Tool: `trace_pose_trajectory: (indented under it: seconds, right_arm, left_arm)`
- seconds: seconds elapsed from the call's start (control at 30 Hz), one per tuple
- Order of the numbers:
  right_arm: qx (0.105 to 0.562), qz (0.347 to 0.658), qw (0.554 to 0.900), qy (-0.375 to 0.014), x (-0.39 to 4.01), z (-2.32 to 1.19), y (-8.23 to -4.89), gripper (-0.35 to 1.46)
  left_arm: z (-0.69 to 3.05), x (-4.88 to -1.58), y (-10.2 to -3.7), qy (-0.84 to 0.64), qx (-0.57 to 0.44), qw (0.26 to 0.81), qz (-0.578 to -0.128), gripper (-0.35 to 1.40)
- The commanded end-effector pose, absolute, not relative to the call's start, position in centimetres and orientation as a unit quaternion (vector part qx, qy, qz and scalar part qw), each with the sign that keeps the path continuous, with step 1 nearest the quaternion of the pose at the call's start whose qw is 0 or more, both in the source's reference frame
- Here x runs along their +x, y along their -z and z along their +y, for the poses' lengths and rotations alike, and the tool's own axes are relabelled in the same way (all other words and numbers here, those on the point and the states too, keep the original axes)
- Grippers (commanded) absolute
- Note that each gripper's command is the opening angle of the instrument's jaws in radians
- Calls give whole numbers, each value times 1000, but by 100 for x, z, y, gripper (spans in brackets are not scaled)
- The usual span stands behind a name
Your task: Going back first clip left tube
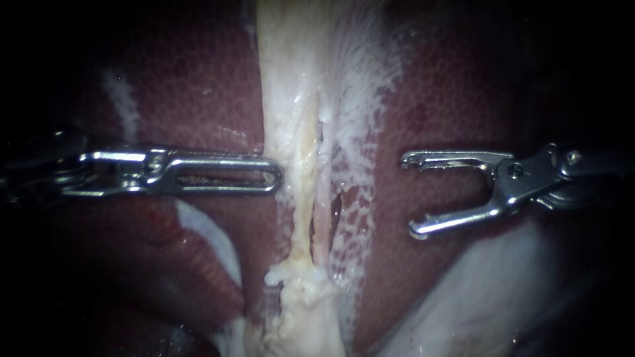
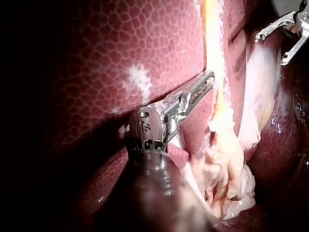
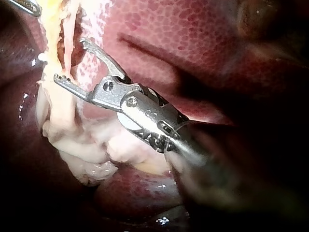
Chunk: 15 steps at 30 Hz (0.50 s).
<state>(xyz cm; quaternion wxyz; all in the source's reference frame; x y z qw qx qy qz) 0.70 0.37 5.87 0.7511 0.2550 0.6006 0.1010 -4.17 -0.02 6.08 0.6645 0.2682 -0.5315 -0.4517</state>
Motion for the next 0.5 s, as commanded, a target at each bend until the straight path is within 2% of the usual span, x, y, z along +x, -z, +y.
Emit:
trace_pose_trajectory:
  seconds: [0.03, 0.5]
  right_arm:
    - [255, 601, 751, -101, 70, 37, -587, 60]
    - [255, 601, 751, -101, 70, 37, -587, 60]
  left_arm:
    - [-2, -417, -608, 452, 268, 664, -532, -35]
    - [-3, -417, -607, 452, 268, 664, -532, -35]
